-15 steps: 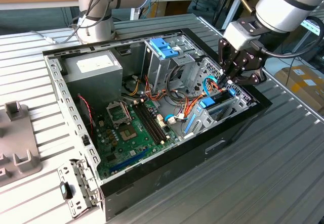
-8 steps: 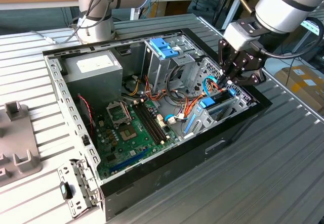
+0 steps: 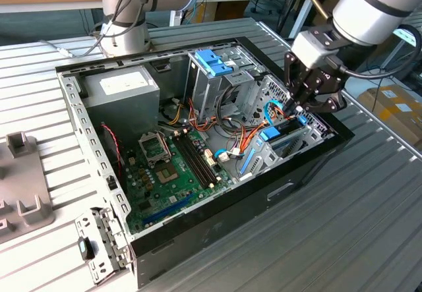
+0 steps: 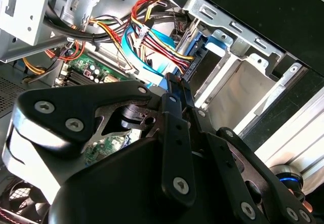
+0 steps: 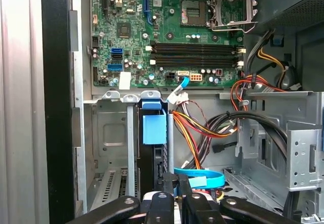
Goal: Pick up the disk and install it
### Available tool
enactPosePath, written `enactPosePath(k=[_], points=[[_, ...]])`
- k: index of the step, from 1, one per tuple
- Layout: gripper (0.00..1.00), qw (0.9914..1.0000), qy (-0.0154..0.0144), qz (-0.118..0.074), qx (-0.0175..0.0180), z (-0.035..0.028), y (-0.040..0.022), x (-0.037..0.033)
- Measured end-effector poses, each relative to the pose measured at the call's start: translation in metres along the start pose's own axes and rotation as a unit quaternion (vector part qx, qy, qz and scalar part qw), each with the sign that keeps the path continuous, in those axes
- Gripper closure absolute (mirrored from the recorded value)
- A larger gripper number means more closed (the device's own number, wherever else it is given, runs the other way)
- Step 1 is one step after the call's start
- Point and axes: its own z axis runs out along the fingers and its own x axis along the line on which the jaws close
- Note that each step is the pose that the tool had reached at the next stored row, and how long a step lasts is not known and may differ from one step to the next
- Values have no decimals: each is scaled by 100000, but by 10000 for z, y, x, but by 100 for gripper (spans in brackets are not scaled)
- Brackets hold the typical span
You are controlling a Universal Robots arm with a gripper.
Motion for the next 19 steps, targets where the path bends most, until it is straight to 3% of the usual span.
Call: enactPosePath(k=[9, 19], points=[[84, 100000, -2, 1, -2, 23, 15, 66], [84, 100000, 9, 2, -4, 57, 16, 76]])
